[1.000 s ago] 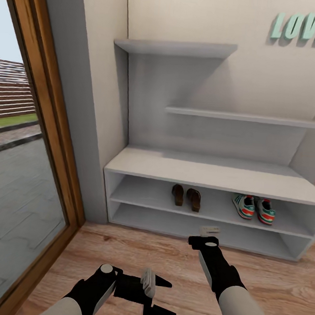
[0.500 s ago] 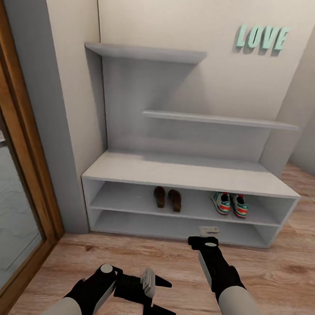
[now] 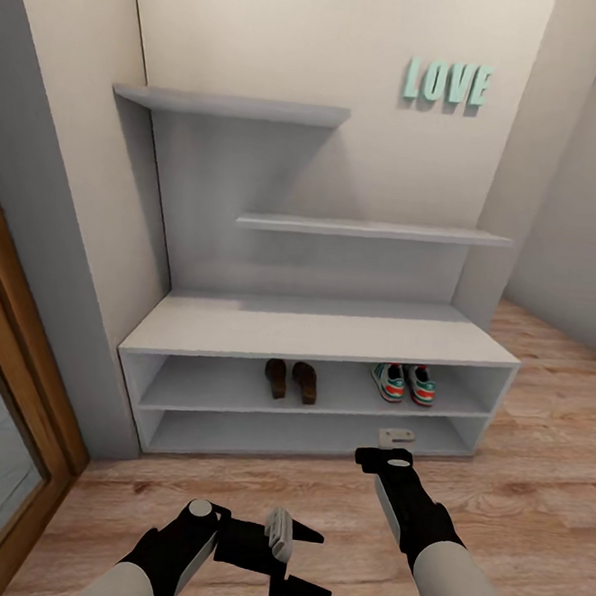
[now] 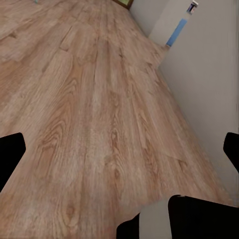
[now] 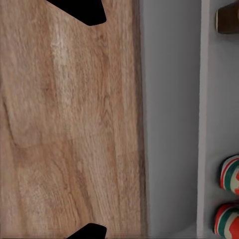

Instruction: Pick up the two gym shoes and the two sandals from the corridor floor and place them onto the hallstand (shoe rack) in the corridor, making sure they are on the rack and not on the floor. Arrange them so the two gym shoes are next to each other and the two sandals are next to each other.

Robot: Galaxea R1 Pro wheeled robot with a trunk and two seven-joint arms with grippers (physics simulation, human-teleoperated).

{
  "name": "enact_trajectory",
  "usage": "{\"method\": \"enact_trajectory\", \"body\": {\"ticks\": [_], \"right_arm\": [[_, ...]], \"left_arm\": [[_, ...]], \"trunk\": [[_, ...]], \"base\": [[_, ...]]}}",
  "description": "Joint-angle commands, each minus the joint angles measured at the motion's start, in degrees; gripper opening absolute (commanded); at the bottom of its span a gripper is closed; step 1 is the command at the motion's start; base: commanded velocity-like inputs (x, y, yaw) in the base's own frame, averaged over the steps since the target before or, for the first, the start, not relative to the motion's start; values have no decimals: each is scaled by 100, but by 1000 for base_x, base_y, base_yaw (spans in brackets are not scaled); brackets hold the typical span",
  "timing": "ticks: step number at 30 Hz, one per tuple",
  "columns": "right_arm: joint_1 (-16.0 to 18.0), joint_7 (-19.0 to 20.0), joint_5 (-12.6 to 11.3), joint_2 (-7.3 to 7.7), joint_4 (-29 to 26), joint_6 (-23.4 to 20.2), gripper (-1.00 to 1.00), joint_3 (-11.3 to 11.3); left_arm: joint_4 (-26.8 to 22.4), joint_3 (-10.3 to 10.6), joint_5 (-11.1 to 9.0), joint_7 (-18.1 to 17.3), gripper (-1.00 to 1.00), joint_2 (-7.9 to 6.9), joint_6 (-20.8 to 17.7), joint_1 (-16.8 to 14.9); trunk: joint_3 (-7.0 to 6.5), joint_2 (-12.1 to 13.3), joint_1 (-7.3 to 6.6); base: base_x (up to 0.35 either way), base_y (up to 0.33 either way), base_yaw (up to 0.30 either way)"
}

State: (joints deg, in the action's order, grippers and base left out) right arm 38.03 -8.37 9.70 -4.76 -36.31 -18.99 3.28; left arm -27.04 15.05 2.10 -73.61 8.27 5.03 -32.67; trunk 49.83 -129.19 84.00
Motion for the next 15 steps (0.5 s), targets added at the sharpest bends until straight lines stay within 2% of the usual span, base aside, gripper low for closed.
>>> {"method": "enact_trajectory", "body": {"ticks": [1, 6, 10, 12, 13, 15], "right_arm": [[2, 11, 59, -7, -8, -34, 100, 24], [3, 11, 63, -7, -8, -34, 100, 19], [3, 11, 65, -7, -8, -34, 100, 16], [3, 11, 66, -7, -8, -34, 100, 15], [3, 11, 67, -7, -8, -34, 100, 12], [3, 11, 67, -9, -8, -34, 100, 9]], "left_arm": [[-3, -1, 22, -4, 100, 0, 53, -2], [-3, -10, 19, 2, 100, -11, 53, -2], [1, -53, 18, 18, 100, -87, 51, -2], [7, -144, 18, 40, 100, -214, 51, -2], [85, -326, 20, 76, 100, -367, 50, -2], [213, -525, 23, 156, 100, -508, 50, -2]], "trunk": [[-13, 39, -24], [-102, 240, -133], [-174, 400, -221], [-210, 480, -265], [-228, 520, -287], [-264, 601, -331]], "base": [[0, 0, -80], [0, 0, -37], [0, 0, -10], [0, 0, -4], [0, 0, -1], [0, 0, 0]]}}
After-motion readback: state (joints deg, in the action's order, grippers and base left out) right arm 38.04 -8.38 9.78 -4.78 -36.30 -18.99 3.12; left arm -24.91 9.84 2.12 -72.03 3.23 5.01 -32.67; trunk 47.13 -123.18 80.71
